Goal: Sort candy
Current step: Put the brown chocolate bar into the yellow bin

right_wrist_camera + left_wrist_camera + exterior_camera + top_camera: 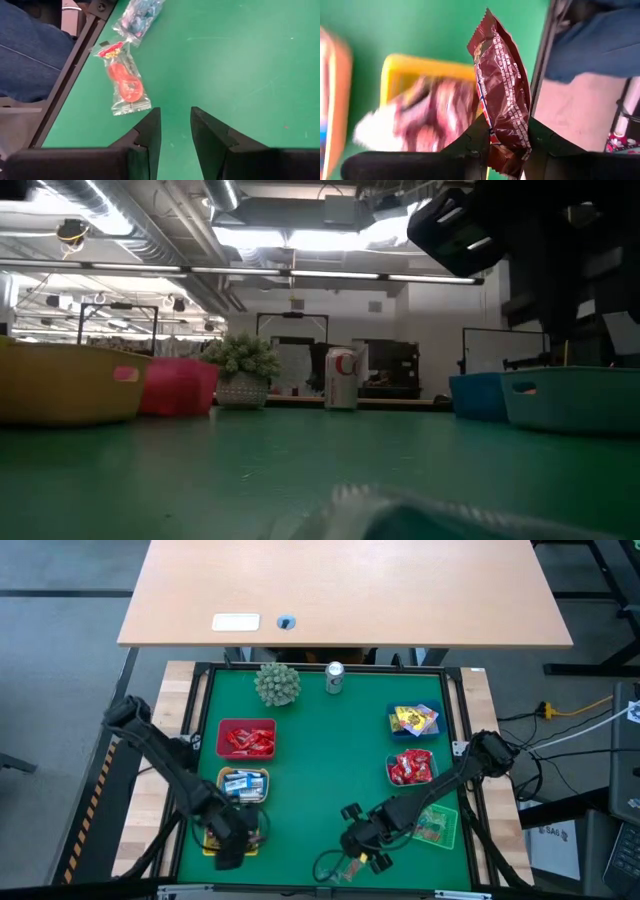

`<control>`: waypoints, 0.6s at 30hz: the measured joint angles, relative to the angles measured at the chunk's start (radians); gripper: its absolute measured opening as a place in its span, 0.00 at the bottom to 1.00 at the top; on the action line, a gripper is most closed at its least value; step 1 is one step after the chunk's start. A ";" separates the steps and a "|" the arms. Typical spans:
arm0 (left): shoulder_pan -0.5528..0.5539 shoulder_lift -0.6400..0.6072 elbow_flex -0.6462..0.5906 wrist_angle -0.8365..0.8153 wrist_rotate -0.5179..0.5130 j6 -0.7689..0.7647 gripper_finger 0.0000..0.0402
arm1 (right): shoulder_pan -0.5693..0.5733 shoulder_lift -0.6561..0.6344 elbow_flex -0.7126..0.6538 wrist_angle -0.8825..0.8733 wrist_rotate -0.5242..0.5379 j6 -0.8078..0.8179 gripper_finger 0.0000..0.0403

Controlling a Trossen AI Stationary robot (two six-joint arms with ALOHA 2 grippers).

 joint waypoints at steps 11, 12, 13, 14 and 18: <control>-0.166 -0.011 0.000 -0.244 -0.036 -0.289 0.17 | -0.003 0.001 0.000 0.000 0.000 0.000 0.26; -0.169 -0.011 0.000 -0.249 -0.052 -0.311 0.17 | -0.003 0.001 0.000 0.001 0.000 0.000 0.26; -0.171 -0.011 0.000 -0.249 -0.064 -0.331 0.17 | -0.003 0.001 0.000 0.001 0.000 0.000 0.26; -0.171 -0.011 0.000 -0.249 -0.072 -0.348 0.17 | -0.003 0.001 0.000 0.001 0.000 0.000 0.26; -0.170 -0.011 0.000 -0.253 -0.075 -0.403 0.18 | -0.003 0.001 0.000 0.001 -0.007 0.000 0.26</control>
